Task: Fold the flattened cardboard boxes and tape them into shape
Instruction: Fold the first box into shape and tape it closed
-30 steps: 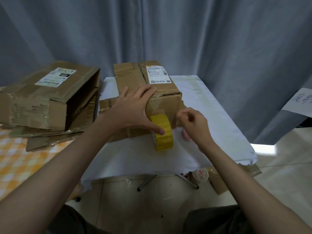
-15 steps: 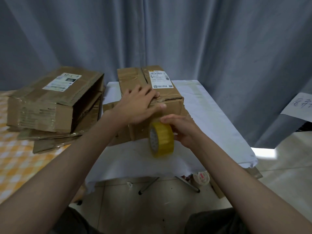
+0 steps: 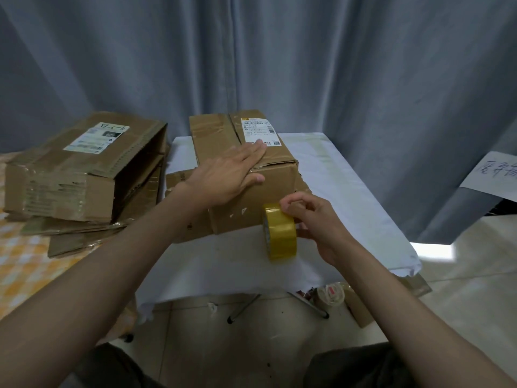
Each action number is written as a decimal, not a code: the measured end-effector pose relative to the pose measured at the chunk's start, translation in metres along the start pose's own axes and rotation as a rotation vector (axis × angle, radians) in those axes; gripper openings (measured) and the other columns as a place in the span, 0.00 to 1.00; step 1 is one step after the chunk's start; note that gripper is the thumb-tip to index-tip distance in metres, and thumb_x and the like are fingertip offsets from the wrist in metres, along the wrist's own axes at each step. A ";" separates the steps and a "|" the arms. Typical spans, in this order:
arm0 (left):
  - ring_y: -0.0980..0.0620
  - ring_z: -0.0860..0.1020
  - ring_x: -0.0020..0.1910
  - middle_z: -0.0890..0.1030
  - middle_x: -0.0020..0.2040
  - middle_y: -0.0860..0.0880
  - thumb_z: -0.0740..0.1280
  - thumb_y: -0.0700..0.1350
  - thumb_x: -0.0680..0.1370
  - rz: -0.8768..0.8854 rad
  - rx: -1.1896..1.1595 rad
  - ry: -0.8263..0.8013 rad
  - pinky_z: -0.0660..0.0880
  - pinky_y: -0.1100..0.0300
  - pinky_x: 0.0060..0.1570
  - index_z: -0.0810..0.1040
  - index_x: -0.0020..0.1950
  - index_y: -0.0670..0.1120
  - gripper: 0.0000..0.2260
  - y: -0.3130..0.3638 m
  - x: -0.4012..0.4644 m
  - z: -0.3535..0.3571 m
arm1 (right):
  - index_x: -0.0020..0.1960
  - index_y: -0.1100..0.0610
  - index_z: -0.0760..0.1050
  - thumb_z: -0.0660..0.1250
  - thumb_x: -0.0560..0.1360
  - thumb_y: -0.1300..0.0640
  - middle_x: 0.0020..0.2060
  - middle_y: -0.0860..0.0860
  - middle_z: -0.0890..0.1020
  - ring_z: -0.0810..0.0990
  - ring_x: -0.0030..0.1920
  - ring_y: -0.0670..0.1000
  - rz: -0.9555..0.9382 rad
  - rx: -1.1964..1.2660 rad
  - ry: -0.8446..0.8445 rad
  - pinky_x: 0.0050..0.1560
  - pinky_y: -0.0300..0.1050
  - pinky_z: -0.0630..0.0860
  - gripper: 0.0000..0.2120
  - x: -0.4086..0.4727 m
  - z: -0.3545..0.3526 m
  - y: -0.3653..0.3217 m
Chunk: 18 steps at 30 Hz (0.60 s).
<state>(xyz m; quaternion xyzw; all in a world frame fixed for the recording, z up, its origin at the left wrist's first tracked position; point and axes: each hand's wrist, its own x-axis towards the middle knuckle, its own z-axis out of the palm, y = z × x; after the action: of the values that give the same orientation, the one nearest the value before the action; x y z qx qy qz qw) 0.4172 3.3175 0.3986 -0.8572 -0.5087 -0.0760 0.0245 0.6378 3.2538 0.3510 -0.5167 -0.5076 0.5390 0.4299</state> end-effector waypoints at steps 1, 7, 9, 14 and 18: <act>0.51 0.52 0.80 0.49 0.82 0.54 0.47 0.66 0.80 -0.009 0.016 -0.008 0.65 0.40 0.71 0.45 0.81 0.55 0.32 0.002 0.001 0.000 | 0.47 0.53 0.83 0.71 0.77 0.59 0.38 0.45 0.82 0.82 0.35 0.41 -0.013 -0.002 0.007 0.35 0.37 0.78 0.03 -0.001 -0.001 0.001; 0.48 0.65 0.73 0.68 0.75 0.48 0.63 0.48 0.82 0.113 -0.186 0.287 0.65 0.48 0.70 0.69 0.75 0.50 0.21 0.031 -0.012 -0.006 | 0.48 0.56 0.82 0.71 0.77 0.61 0.35 0.42 0.80 0.81 0.35 0.41 -0.097 -0.022 0.024 0.35 0.38 0.78 0.03 -0.012 -0.005 0.005; 0.51 0.72 0.62 0.76 0.63 0.49 0.66 0.46 0.80 0.204 -0.210 0.442 0.70 0.54 0.61 0.80 0.64 0.48 0.13 0.047 -0.023 -0.006 | 0.48 0.55 0.82 0.72 0.76 0.61 0.35 0.45 0.77 0.79 0.35 0.44 -0.120 -0.007 0.024 0.35 0.40 0.78 0.02 -0.016 -0.004 0.008; 0.54 0.78 0.48 0.80 0.50 0.53 0.71 0.49 0.77 0.041 -0.284 0.111 0.78 0.52 0.50 0.84 0.56 0.50 0.10 0.076 -0.031 0.002 | 0.48 0.54 0.82 0.73 0.76 0.60 0.40 0.50 0.77 0.81 0.42 0.52 -0.137 0.016 0.020 0.39 0.46 0.83 0.02 -0.020 -0.003 0.011; 0.54 0.79 0.44 0.81 0.45 0.54 0.76 0.44 0.73 -0.083 -0.358 0.088 0.79 0.51 0.49 0.86 0.44 0.51 0.03 0.079 -0.030 0.003 | 0.48 0.50 0.83 0.72 0.76 0.58 0.40 0.47 0.79 0.82 0.43 0.49 -0.131 0.016 0.002 0.41 0.43 0.82 0.04 -0.024 -0.007 0.014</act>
<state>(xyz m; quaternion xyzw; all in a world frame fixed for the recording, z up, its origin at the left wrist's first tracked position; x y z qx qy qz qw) 0.4723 3.2538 0.3939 -0.8220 -0.5205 -0.2036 -0.1094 0.6478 3.2293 0.3400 -0.4795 -0.5355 0.5131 0.4691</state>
